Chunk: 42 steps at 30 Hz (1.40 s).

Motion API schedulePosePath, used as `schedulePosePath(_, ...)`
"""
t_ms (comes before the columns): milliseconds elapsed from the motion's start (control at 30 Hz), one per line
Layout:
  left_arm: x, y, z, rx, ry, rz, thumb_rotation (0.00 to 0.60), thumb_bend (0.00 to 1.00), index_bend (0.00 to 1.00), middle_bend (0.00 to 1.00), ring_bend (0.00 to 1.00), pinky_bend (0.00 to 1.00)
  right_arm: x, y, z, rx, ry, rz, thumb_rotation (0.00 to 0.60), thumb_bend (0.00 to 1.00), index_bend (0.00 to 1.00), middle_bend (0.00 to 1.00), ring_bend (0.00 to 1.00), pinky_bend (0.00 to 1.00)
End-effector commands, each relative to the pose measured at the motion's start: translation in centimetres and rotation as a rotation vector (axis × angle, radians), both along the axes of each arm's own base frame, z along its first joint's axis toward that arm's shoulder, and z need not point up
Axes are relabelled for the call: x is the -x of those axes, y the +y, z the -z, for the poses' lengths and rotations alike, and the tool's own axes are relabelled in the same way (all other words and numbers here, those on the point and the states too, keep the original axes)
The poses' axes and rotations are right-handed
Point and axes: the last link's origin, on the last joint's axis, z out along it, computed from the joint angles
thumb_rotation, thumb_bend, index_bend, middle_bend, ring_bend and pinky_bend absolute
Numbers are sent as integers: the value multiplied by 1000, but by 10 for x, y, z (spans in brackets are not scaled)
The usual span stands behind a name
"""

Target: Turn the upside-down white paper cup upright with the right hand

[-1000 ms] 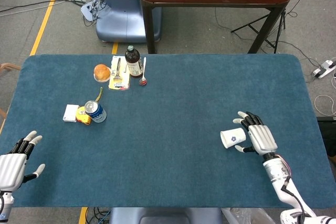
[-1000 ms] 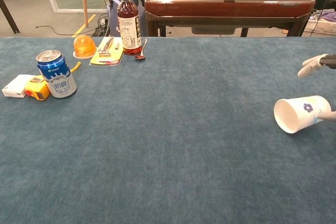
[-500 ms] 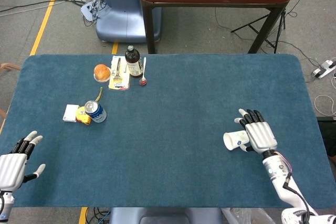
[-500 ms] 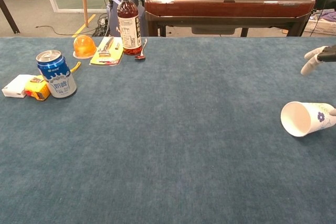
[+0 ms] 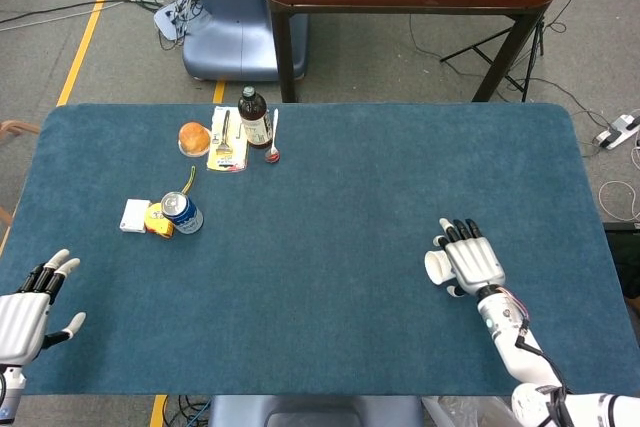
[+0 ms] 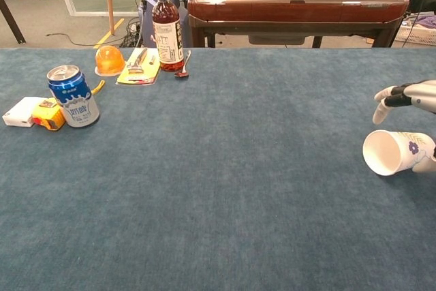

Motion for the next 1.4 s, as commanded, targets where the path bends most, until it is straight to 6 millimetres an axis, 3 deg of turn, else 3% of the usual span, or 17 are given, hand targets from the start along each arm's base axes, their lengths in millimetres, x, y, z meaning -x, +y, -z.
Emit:
schedulePosePath(33, 0, 0, 0, -1, -2, -1, 600, 206, 161, 98, 132, 453, 2, -2, 6, -1, 21, 3, 600, 0, 257, 39, 0, 14)
schedulePosePath(400, 0, 0, -1, -1, -7, -1, 600, 206, 161, 98, 132, 453, 4, -7, 19, 17, 14, 13, 600, 0, 268, 39, 0, 12)
schedulePosePath(867, 0, 0, -1, 1, -8, -3, 600, 206, 161, 99, 132, 453, 8, -8, 20, 80, -104, 14, 600, 17, 494, 96, 0, 12)
schedulePosePath(1133, 0, -1, -1, 2, -5, -3, 600, 206, 161, 98, 132, 453, 6, -6, 8, 100, -396, 89, 600, 17, 519, 106, 0, 12)
schedulePosePath(1400, 1, 0, 1, 9, 0, -7, 600, 206, 161, 98, 132, 453, 18, -1, 5, 135, -704, 127, 600, 17, 524, 123, 0, 12)
